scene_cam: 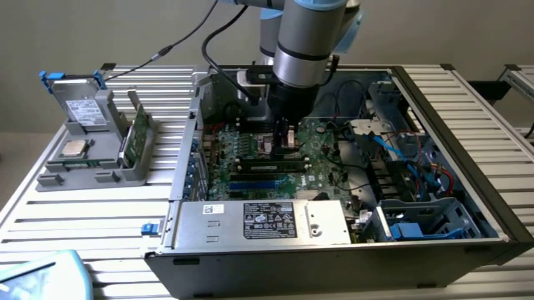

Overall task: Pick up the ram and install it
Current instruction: 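Press down the ram until it locks into place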

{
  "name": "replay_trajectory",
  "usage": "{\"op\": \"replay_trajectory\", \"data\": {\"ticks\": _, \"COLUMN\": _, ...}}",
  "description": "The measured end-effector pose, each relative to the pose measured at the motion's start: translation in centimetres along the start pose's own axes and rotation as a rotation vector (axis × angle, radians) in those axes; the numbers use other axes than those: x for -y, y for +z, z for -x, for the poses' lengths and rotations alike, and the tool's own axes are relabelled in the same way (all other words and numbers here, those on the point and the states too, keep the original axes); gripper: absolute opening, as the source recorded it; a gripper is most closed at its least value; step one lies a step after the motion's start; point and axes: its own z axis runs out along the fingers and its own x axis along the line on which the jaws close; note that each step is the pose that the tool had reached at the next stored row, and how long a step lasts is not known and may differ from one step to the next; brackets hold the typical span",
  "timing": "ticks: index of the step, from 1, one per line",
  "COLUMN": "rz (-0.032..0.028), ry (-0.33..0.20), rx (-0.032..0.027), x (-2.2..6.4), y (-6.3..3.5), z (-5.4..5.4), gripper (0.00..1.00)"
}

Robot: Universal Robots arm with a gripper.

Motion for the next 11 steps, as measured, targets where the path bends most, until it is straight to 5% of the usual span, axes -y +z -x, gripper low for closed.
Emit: {"op": "replay_trajectory", "data": {"ticks": 11, "rz": 0.0, "ry": 0.0, "rx": 0.0001, "x": 0.0, "y": 0.0, "z": 0.0, "gripper": 0.11}}
